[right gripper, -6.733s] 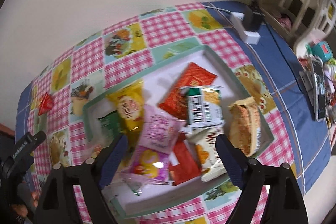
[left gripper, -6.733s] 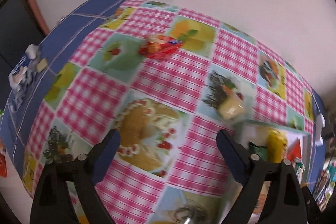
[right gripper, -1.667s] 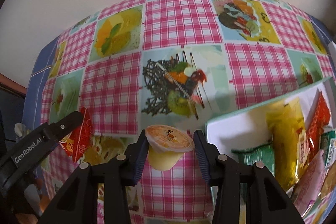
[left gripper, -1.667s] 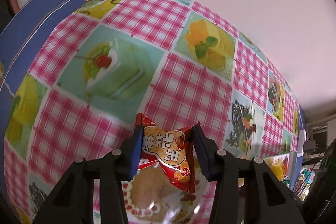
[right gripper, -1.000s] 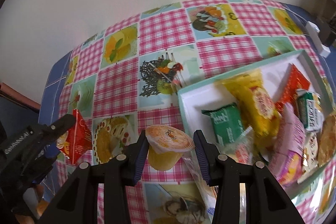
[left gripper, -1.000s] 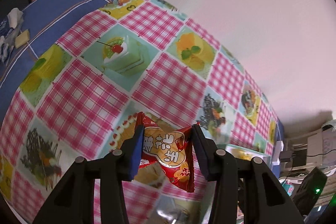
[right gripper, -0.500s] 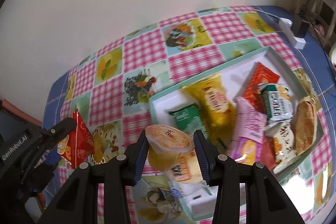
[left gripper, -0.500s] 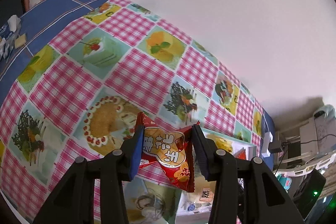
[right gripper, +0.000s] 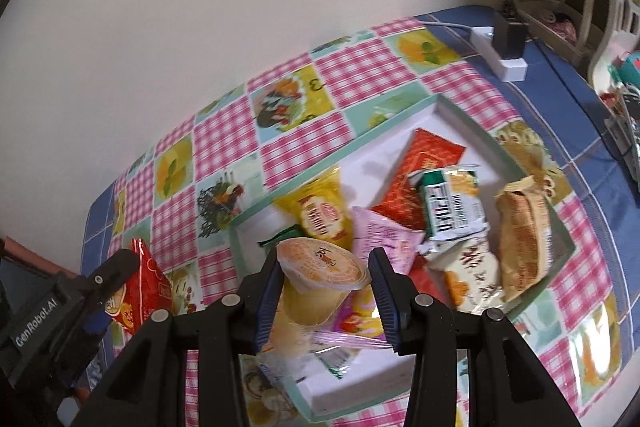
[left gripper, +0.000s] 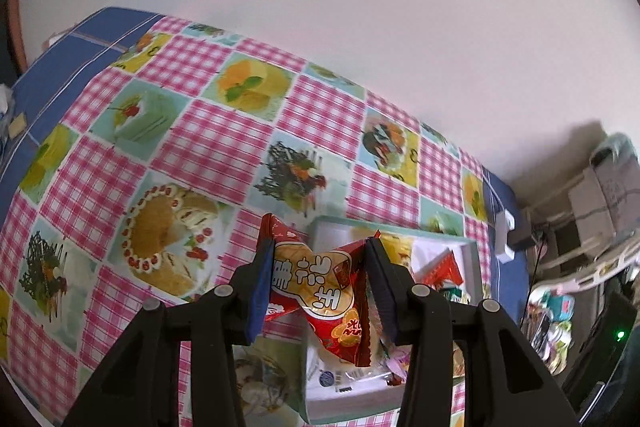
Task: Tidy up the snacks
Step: 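Carry the red packet and jelly cup over the tray and lower them in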
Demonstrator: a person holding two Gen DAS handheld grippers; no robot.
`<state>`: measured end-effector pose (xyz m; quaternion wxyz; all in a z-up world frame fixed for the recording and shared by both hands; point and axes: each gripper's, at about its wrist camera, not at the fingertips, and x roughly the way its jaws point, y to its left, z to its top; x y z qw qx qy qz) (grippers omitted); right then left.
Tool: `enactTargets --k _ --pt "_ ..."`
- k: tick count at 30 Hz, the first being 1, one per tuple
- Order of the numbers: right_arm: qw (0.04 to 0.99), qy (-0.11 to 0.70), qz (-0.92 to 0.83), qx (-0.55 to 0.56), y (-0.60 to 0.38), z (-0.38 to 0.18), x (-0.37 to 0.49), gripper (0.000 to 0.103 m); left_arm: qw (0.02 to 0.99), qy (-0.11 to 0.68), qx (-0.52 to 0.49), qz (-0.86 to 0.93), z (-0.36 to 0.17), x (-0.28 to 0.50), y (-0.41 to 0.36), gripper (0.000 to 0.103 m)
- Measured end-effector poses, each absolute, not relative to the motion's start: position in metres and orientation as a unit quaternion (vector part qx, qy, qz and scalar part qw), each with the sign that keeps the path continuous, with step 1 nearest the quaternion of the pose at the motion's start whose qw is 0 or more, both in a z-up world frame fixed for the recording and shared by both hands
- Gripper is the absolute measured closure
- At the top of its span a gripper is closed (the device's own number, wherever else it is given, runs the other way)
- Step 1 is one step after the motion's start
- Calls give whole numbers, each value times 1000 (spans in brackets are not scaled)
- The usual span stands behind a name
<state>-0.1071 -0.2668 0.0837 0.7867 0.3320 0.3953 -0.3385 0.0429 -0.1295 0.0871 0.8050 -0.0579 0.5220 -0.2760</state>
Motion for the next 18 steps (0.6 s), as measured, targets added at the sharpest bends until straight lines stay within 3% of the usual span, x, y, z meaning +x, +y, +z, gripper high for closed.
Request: enactTargets --k 18 --pt "755 359 -382 395 -322 78 -178 57 791 507 23 -341 89 -10 -197 56"
